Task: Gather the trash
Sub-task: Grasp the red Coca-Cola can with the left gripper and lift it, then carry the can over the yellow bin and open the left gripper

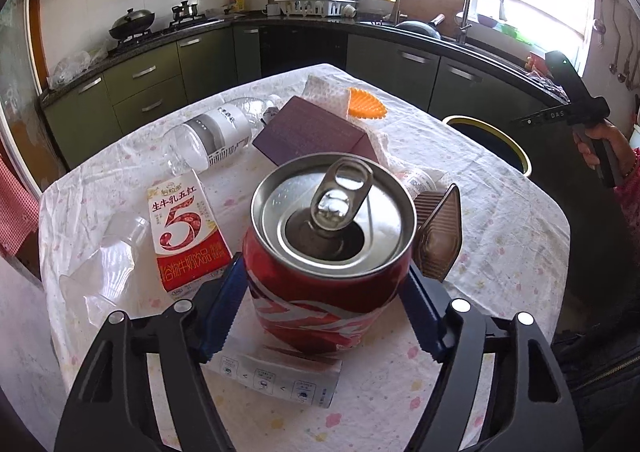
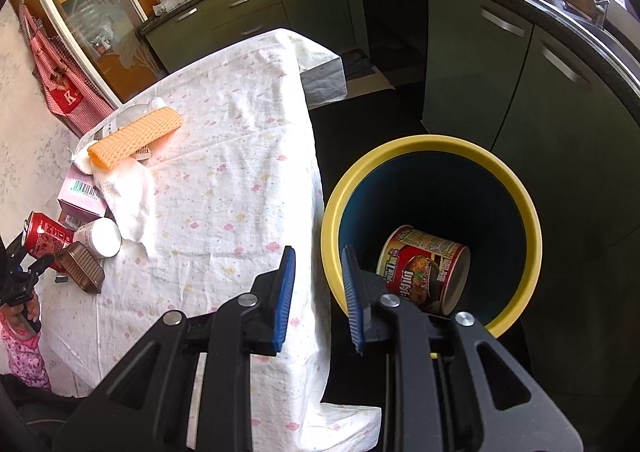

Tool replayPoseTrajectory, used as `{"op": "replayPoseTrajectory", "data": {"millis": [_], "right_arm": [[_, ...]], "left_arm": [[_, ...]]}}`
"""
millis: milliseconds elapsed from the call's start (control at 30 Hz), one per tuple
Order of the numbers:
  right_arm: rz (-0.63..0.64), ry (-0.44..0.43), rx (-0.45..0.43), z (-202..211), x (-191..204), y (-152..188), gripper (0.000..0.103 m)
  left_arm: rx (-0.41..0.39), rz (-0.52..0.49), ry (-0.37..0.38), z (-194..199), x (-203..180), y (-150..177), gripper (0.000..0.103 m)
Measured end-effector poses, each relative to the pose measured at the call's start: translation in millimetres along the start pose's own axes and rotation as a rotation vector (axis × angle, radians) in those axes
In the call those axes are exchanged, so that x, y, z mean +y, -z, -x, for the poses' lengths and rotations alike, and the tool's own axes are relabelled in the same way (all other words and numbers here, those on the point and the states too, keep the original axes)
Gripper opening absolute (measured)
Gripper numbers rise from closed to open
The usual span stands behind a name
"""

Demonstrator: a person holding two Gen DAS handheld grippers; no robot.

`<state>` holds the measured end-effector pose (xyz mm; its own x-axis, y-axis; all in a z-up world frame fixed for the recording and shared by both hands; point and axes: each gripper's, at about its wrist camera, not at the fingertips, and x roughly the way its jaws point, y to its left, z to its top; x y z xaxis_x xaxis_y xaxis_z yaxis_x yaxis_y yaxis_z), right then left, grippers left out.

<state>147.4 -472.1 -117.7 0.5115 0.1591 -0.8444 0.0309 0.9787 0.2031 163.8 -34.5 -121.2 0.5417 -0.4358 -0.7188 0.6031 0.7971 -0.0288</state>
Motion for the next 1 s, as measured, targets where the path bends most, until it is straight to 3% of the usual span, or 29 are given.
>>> {"op": "replayPoseTrajectory", "data": {"millis": [133, 467, 733, 1000], "right_arm": [[0.002, -0.007, 0.009, -4, 0, 1, 0.023], [0.010, -0.030, 0.011, -8, 2, 3, 0.023], [0.005, -0.031, -0.025, 4, -10, 9, 0.023], [-0.070, -0.003, -0.093, 34, -62, 32, 0.023]], "left_arm": [[0.017, 0.021, 0.020, -6, 7, 5, 0.053], [-0.028, 0.004, 0.003, 18, -3, -7, 0.052], [-0.072, -0.064, 0.008, 40, -47, -56, 0.052], [-0.106, -0.134, 0.207, -3, -142, -140, 0.052]]}}
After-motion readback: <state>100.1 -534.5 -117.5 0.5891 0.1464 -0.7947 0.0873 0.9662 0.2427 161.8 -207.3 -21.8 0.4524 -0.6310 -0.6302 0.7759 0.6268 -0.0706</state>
